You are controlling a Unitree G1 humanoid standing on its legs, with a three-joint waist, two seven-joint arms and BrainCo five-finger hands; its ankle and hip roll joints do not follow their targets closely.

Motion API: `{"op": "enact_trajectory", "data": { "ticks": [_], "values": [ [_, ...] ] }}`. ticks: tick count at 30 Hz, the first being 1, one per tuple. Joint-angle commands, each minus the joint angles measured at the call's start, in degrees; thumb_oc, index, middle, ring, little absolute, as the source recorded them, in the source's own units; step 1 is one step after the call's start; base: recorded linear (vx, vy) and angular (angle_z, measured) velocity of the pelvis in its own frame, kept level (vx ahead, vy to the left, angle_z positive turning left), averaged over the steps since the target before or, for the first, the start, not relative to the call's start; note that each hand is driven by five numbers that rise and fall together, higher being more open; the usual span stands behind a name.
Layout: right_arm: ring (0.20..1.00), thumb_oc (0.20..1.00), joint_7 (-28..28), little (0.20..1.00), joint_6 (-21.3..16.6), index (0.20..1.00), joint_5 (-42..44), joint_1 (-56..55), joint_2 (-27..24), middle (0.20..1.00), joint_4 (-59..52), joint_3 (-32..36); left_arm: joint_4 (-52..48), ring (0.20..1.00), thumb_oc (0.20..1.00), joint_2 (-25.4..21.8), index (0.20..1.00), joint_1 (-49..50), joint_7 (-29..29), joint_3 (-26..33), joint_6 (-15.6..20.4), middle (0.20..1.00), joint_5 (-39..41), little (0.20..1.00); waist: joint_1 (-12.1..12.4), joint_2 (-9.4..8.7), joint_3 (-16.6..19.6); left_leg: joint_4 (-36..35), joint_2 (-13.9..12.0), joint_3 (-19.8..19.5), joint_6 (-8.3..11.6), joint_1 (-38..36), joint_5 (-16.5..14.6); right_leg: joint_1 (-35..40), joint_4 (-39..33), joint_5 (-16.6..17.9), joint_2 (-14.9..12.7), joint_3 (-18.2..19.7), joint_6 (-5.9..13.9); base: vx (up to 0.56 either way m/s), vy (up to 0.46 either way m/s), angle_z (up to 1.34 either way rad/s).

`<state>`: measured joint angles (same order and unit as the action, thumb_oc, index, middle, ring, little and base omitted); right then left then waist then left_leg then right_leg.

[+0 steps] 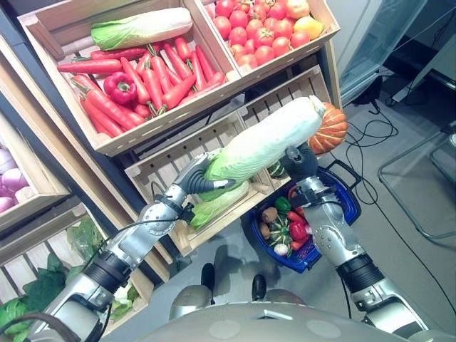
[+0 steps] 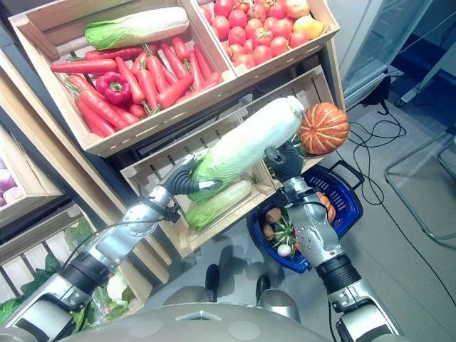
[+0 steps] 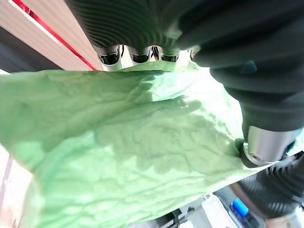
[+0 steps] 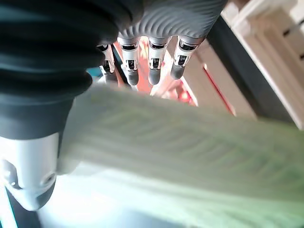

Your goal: Pick up fruits and vegetables into the basket

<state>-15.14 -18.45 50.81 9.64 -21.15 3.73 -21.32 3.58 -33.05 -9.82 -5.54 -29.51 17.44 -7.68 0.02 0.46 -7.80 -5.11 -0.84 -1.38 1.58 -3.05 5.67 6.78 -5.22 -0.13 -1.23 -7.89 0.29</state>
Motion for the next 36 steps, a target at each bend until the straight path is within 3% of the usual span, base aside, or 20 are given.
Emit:
{"op": "enact_trajectory", "data": {
  "ticks": [1, 7, 13, 14, 15, 17, 28, 35, 36],
  "values": [
    [1.0, 1.0, -4.57, 1.0, -3.12, 1.0, 2.65, 1.36, 0.76, 1.0, -4.64, -0.66, -2.38, 0.2, 0.2, -1.04, 0.2, -1.44, 2.62, -1.07, -0.27, 0.2, 2.73, 0.2, 1.05, -1.61, 2.86, 0.11, 1.97, 0.9, -1.55, -1.07, -6.92, -1.89, 0.22, 0.67, -2.15, 0.5, 5.07, 0.0, 0.0, 0.0],
    [1.0, 1.0, -10.49, 1.0, -2.44, 1.0, 7.67, 2.28, 0.41, 1.0, -5.22, -0.58, -1.73, 0.2, 0.2, -1.34, 0.2, -1.64, 7.16, -0.93, -3.75, 0.2, 4.34, 0.2, 1.14, -1.5, 3.02, 0.11, 1.98, 0.94, -1.69, -0.98, -6.89, -2.06, 0.22, 0.66, -2.13, 0.57, 5.11, 0.0, 0.0, 0.0],
    [1.0, 1.0, -11.91, 1.0, -2.49, 1.0, 7.79, 2.38, 0.58, 1.0, -4.91, -0.66, -1.13, 0.2, 0.2, -1.64, 0.2, -1.76, 10.41, -0.54, -7.39, 0.2, 3.93, 0.2, 1.19, -1.38, 3.33, 0.11, 1.93, 0.97, -1.72, -0.9, -6.94, -2.2, 0.22, 0.57, -2.19, 0.61, 5.23, 0.0, 0.0, 0.0],
    [0.887, 0.887, -12.0, 0.887, -2.52, 0.887, 7.8, 2.28, 0.56, 0.887, -4.87, -0.68, -1.16, 0.2, 0.2, -1.66, 0.2, -1.68, 10.47, -0.5, -7.51, 0.2, 3.92, 0.2, 1.21, -1.33, 3.28, 0.11, 1.87, 0.99, -1.68, -1.21, -7.28, -1.9, 0.22, 0.28, -2.14, 0.62, 5.27, 0.0, 0.0, 0.0],
    [0.573, 0.573, -12.08, 0.573, -2.55, 0.573, 7.88, 2.24, 0.49, 0.573, -4.77, -0.63, -1.18, 0.2, 0.2, -1.75, 0.2, -1.61, 10.62, -0.36, -7.81, 0.2, 3.94, 0.2, 1.22, -1.32, 3.31, 0.11, 1.87, 0.97, -1.7, -1.2, -7.26, -1.9, 0.22, 0.28, -2.14, 0.64, 5.27, 0.0, 0.0, 0.0],
    [0.2, 0.2, -11.83, 0.2, -2.53, 0.2, 7.8, 2.15, 0.61, 0.2, -4.66, -0.47, -0.95, 0.2, 0.2, -1.68, 0.2, -1.45, 11.12, -0.03, -8.54, 0.2, 3.99, 0.2, 1.23, -1.29, 3.29, 0.11, 1.88, 0.97, -1.74, -1.17, -7.2, -1.9, 0.22, 0.29, -2.16, 0.68, 5.26, 0.0, 0.0, 0.0],
    [0.2, 0.2, -11.39, 0.2, -1.29, 0.2, 5.73, 2.17, 0.84, 0.2, -3.95, -0.73, -0.6, 0.2, 0.2, -1.53, 0.2, -1.09, 12.09, 1.05, -11.46, 0.2, 2.4, 0.2, 1.4, -1.25, 3.14, 0.11, 1.88, 1.11, -1.81, -0.87, -7.07, -2.24, 0.22, 0.4, -2.32, 0.74, 5.31, -0.01, 0.001, -0.01],
    [0.2, 0.2, -7.88, 0.2, -2.21, 0.2, 2.6, 1.07, 0.4, 0.2, -3.41, -0.42, -0.36, 0.2, 0.2, -2.29, 0.2, -0.67, 5.94, 2.84, -12.02, 0.2, -1.03, 0.2, 1.37, -1.32, 3.09, 0.11, 1.94, 1.11, -1.8, -0.2, -6.6, -2.86, 0.22, 0.88, -2.38, 0.74, 5.33, 0.0, 0.001, -0.02],
    [0.2, 0.2, -6.81, 0.2, -2.6, 0.2, 2.38, 0.68, 0.49, 0.2, -2.65, -0.01, 0.26, 0.438, 0.438, -2.3, 0.438, -0.36, 4.07, 3.63, -11.78, 0.438, -1.52, 0.438, 1.4, -1.3, 2.96, 0.11, 1.87, 1.14, -1.74, -0.39, -6.9, -2.67, 0.22, 0.66, -2.31, 0.74, 5.33, 0.0, 0.0, 0.0]
  ]
}}
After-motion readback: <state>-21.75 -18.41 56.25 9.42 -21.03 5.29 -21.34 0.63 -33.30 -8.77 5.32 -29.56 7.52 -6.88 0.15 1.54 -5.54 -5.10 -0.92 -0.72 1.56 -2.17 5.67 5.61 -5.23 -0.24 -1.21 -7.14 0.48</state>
